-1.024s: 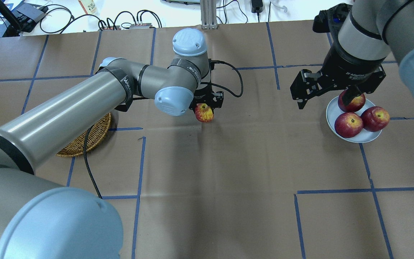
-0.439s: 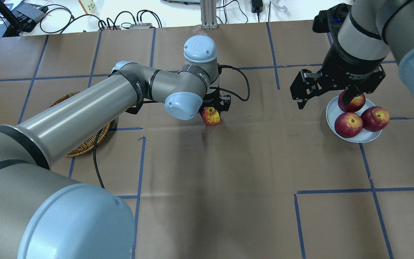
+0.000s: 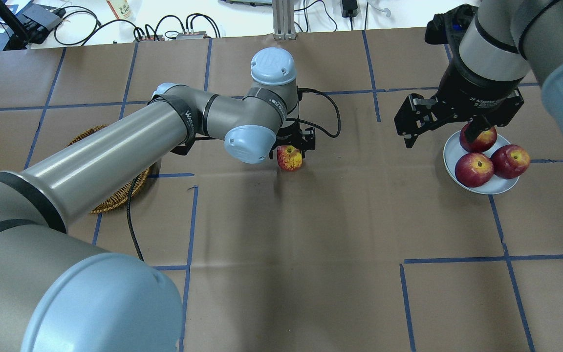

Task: Transfer apple from basket to plate
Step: 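Open the left gripper, release the apple, and raise the arm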

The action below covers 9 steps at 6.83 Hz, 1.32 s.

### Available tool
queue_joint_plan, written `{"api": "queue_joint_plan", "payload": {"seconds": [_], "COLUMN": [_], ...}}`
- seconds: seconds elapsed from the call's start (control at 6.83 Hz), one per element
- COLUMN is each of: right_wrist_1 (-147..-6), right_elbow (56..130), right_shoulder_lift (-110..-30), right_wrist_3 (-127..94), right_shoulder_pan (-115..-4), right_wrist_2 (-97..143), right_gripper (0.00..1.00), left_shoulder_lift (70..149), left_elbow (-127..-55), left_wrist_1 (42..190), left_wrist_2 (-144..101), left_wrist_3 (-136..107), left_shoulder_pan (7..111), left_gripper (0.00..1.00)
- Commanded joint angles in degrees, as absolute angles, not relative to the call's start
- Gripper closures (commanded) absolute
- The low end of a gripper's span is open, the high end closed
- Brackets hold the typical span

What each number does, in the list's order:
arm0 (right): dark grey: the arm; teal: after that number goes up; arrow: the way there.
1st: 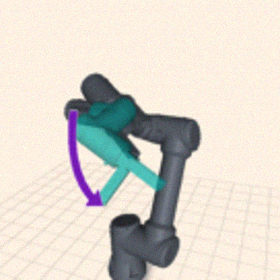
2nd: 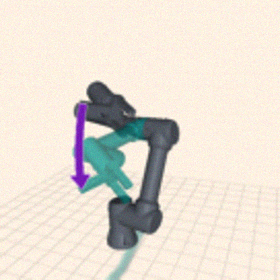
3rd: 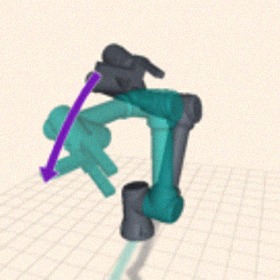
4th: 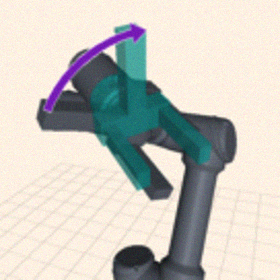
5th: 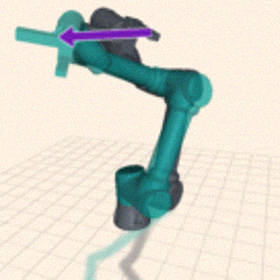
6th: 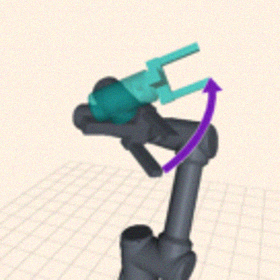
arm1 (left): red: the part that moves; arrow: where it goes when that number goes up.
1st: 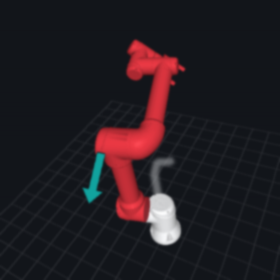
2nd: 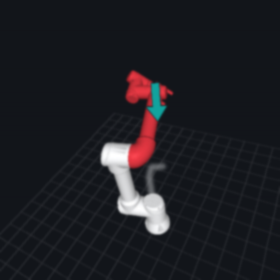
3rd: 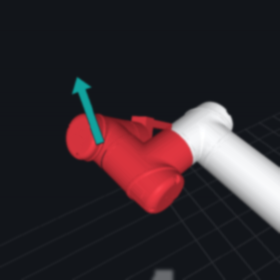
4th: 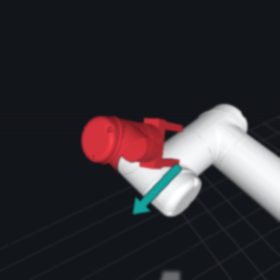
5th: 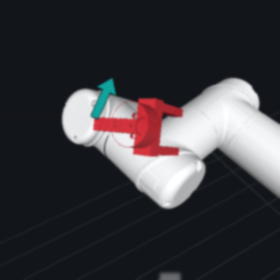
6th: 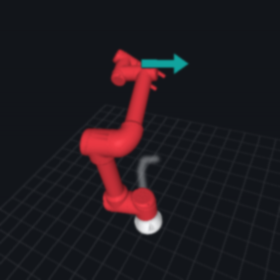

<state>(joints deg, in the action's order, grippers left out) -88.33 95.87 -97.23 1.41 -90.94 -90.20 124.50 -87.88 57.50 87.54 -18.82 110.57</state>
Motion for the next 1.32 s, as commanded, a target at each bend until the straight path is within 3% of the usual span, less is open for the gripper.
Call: {"api": "queue_joint_plan", "payload": {"seconds": [0.0,0.59,1.17], "right_wrist_1": [-88.3,-89.6,-90.5], "right_elbow": [95.8,95.9,90.9], "right_shoulder_lift": [-97.1,-96.7,-90.7], "right_wrist_3": [1.4,1.4,-3.7], "right_shoulder_pan": [-91.0,-91.0,-93.7], "right_wrist_2": [-90.3,-89.9,-89.6], "right_gripper": [0.00,0.00,0.00], "left_shoulder_lift": [118.6,99.7,86.9], "left_elbow": [-87.4,-87.0,-88.8], "left_wrist_1": [61.8,85.4,99.1], "left_wrist_2": [87.7,88.0,88.2], "left_wrist_3": [-18.0,-1.8,-0.2], "left_shoulder_pan": [109.6,95.5,94.0], "left_gripper": [0.01,0.01,0.01]}}
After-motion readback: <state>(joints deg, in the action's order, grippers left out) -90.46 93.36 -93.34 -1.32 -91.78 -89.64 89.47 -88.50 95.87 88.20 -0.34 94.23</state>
